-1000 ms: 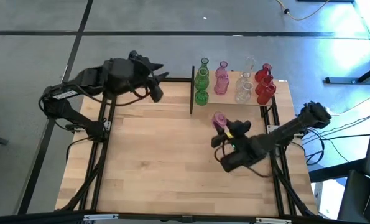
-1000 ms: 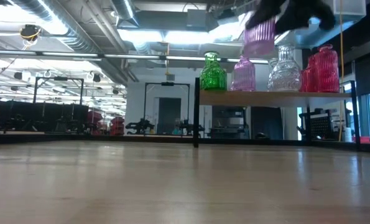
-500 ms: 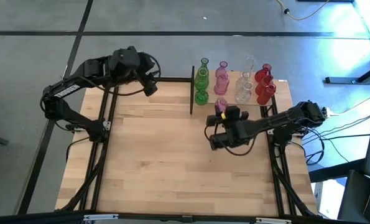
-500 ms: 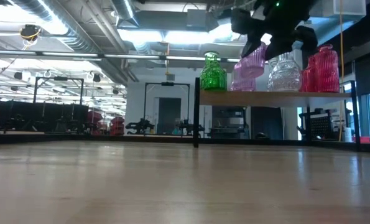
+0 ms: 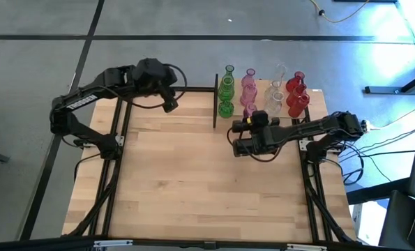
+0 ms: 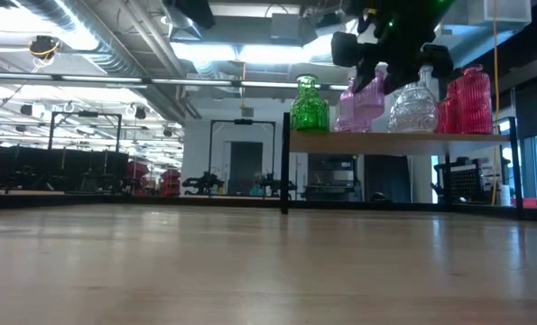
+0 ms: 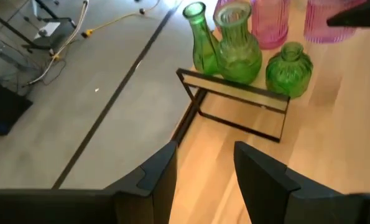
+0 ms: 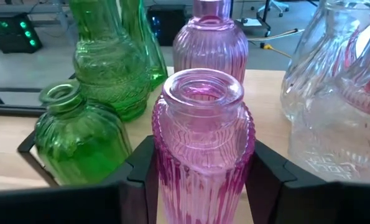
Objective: Sort vases onto shelf
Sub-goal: Put the pink vase on the shelf aligned with the other pink vases
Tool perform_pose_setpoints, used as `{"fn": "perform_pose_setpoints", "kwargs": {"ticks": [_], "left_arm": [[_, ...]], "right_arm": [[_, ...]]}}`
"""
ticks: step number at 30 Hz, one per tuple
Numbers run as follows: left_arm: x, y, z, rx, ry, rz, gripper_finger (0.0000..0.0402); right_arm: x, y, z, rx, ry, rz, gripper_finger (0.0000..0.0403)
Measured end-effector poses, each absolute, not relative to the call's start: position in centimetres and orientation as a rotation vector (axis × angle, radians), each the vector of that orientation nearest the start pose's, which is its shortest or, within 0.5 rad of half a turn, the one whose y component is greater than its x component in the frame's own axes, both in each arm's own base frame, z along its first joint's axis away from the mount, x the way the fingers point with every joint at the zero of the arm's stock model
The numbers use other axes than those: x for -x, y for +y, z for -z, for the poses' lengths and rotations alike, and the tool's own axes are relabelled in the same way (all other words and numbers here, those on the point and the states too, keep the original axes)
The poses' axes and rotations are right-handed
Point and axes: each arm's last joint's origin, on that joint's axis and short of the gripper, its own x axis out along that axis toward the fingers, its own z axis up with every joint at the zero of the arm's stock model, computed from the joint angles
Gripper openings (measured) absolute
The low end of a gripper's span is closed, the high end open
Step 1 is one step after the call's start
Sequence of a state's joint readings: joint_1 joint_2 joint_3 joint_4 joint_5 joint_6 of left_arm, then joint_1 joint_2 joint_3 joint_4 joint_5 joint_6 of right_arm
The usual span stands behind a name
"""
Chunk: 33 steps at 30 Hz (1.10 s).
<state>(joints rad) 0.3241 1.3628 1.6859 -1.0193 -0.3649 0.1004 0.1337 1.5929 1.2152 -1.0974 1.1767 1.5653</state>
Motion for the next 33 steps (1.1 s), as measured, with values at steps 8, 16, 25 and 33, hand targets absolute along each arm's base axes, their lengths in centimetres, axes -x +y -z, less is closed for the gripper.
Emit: {"fn": "perform_pose_setpoints", "kwargs": {"ticks": [8, 16, 25, 33], "left_arm": [[-24.4, 9.2, -40.1, -0.092, 0.838, -0.583, 0.0151], [-25.3, 9.2, -37.4, -0.075, 0.856, -0.563, 0.0151], [-26.1, 9.0, -37.3, -0.081, 0.774, -0.561, 0.0151], [-26.2, 9.1, -37.4, -0.082, 0.759, -0.562, 0.0151]], "right_arm": [[-28.5, 0.0, -25.4, -0.368, 0.259, 1.434, 0.0142], [-28.5, -1.4, -25.4, -0.400, 0.257, 1.478, 0.0142], [-29.3, -1.9, -24.5, -0.408, 0.261, 1.492, 0.0142], [-30.1, -1.9, -23.3, -0.396, 0.269, 1.497, 0.0142]]}}
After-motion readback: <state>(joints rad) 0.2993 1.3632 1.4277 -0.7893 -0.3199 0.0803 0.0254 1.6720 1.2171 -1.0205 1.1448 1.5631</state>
